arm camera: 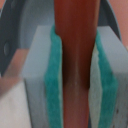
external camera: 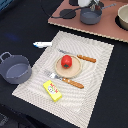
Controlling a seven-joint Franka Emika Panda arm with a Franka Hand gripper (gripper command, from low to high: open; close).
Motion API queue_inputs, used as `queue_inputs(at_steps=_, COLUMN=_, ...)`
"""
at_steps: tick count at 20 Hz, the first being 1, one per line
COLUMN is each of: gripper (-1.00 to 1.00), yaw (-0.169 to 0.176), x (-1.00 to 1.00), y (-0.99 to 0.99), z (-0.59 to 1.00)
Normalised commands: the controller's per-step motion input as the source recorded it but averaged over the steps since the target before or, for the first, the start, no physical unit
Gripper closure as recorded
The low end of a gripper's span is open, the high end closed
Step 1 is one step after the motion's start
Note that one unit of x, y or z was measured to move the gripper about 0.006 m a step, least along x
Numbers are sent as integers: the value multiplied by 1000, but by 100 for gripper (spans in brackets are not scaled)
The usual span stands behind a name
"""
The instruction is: Interact with the objects in diverse but meaningful ways.
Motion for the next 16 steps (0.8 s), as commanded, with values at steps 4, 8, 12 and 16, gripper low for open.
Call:
queue_inputs(at_steps=4, gripper=-100, yaw=32, x=38, y=307, z=111)
queue_inputs(at_steps=8, gripper=-100, yaw=42, x=39, y=359, z=184)
queue_inputs(at_steps=12, gripper=-100, yaw=34, x=147, y=456, z=478)
queue_inputs(at_steps=16, gripper=-100, yaw=13, x=58, y=236, z=989)
